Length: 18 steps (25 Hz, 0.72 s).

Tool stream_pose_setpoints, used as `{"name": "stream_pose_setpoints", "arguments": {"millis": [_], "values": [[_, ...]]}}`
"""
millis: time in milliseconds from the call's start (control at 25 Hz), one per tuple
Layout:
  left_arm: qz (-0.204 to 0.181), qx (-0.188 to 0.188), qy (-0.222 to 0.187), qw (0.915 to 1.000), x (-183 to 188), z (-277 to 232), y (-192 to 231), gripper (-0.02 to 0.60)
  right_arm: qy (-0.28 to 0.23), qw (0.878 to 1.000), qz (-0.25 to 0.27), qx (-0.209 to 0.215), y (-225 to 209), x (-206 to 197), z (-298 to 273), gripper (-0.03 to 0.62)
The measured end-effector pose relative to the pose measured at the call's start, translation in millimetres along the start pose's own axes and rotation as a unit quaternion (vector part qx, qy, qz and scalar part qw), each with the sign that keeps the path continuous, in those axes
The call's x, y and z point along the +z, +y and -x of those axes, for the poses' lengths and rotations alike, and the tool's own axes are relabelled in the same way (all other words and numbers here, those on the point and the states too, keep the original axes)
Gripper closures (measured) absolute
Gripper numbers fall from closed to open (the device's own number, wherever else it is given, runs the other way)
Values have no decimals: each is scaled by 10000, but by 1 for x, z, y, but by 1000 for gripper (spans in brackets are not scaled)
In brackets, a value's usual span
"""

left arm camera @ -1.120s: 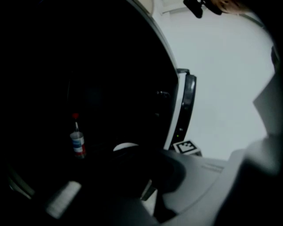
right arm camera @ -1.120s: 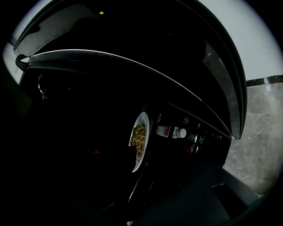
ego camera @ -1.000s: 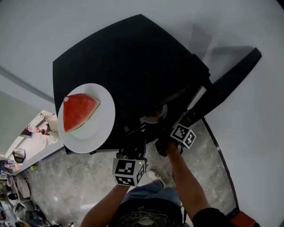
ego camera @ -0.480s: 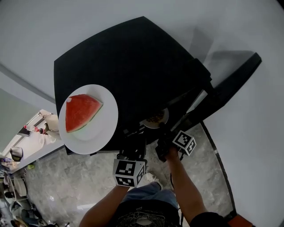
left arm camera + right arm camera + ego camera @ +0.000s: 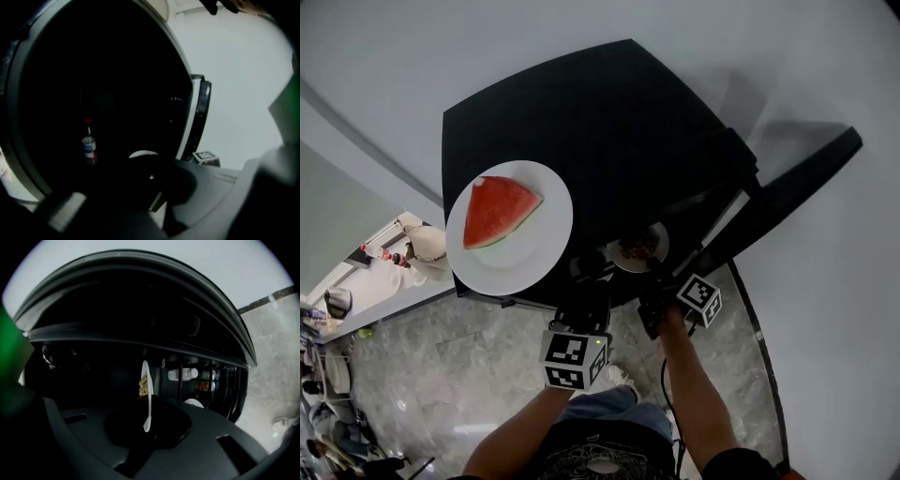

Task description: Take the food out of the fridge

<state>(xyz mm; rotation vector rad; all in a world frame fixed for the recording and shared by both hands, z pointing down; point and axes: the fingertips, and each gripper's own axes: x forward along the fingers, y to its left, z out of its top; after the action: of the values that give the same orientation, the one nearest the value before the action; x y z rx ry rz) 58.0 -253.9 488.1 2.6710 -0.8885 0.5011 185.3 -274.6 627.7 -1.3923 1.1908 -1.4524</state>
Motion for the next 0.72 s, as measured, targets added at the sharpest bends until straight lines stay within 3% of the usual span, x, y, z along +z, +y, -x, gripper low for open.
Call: {"name": "stream_pose_setpoints", "arguments": {"millis": [200, 720], "values": [[-27, 114, -180, 9998, 11, 12, -10, 580, 170, 9996, -80, 190, 26, -9, 38, 585], [65, 616, -840, 9945, 54, 74, -48, 580, 849, 9939, -27, 700, 151, -34, 185, 585]]}}
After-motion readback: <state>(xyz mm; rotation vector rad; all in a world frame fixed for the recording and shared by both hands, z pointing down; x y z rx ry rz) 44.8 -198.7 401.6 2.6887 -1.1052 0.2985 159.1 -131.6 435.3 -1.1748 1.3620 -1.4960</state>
